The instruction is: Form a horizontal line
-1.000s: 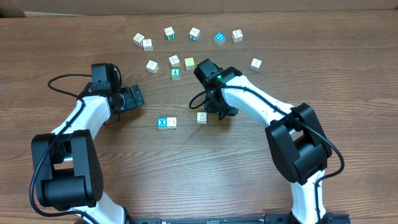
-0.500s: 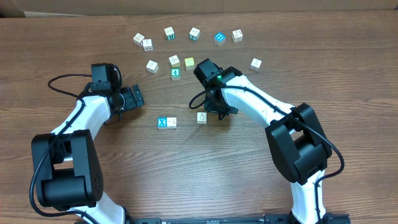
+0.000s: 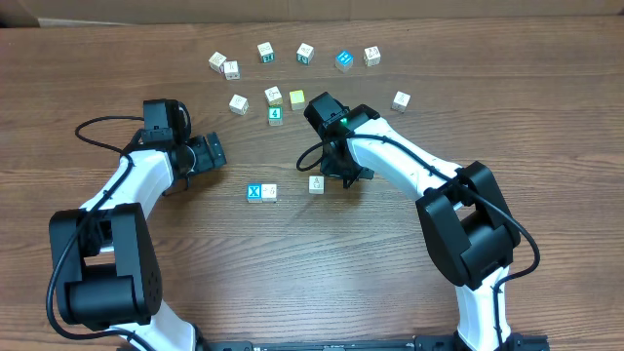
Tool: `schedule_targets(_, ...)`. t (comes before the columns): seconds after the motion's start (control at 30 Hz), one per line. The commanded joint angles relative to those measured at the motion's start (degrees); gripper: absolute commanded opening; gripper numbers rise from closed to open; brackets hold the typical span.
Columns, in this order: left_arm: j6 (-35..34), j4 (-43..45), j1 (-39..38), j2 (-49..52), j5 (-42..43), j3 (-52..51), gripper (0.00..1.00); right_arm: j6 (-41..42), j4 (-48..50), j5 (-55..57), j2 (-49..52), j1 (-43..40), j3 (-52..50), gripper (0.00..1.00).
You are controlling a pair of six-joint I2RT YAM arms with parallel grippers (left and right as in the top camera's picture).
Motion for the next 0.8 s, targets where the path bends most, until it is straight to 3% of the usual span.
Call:
schedule_targets(0.0, -0.6, 0.0, 0.0, 0.7, 0.4, -0.2, 0.99, -0.4, -0.4, -0.4, -0.3, 0.2, -0.3, 0.04)
schedule_targets(0.3, -0.6, 0.0, 0.0, 0.7, 0.4, -0.2, 0.99, -0.5, -0.2, -2.5, -0.8, 1.4, -0.3, 0.04)
schedule_targets(0.47, -0.6, 0.0, 0.0, 0.7, 0.4, -0.2, 0.99, -5.9, 1.0, -9.8, -0.8, 1.6, -0.3, 0.04)
schedule_targets(0.77, -0.6, 0.0, 0.0, 0.7, 0.4, -0.2, 1.0, -5.8, 1.2, -10.0, -0.8, 1.6, -0.3, 0.04)
